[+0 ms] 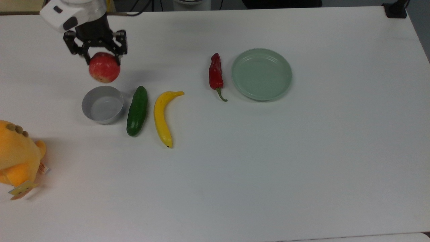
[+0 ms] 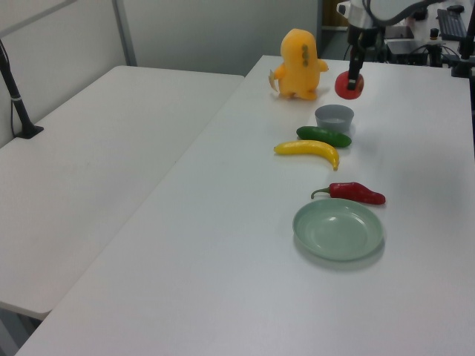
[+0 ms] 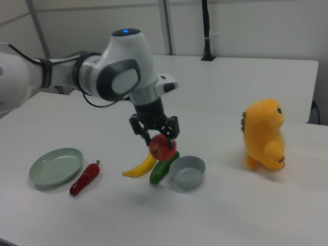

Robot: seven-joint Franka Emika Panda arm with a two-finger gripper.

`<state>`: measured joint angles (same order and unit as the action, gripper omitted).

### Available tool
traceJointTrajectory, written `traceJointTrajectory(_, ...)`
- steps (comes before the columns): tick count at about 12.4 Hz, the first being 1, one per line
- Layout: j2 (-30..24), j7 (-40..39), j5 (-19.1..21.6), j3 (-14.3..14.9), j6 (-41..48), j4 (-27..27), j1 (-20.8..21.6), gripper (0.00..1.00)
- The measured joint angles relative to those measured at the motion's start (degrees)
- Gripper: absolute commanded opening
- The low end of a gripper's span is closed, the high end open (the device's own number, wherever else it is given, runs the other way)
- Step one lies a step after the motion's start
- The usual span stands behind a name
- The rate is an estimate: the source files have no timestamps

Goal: Red apple placed in the center of the desktop
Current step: 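Lift the red apple up out of the grey bowl, then carry the apple toward the open table space beside the chili pepper and lower it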

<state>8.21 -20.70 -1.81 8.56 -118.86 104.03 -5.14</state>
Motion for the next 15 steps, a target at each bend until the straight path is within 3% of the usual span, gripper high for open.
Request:
traceJointTrajectory(4, -3.4, 0.0, 0.0, -0.3, 15.4, -0.7, 4.8, 0.10)
traceJointTrajectory(7, -2.5, 0.0, 0.2, -0.4, 25.2, -0.8, 8.5, 0.10)
traceJointTrajectory(8, -1.5, 0.1, 2.2, -0.4, 27.0, -1.2, 8.9, 0.10)
traceJointTrajectory(11, 8.4, 2.8, 9.8, 0.0, 38.3, -10.4, 8.1, 0.10)
traceJointTrajectory(15, 22.6, 9.9, 13.1, 0.3, 42.9, -19.7, 7.4, 0.09)
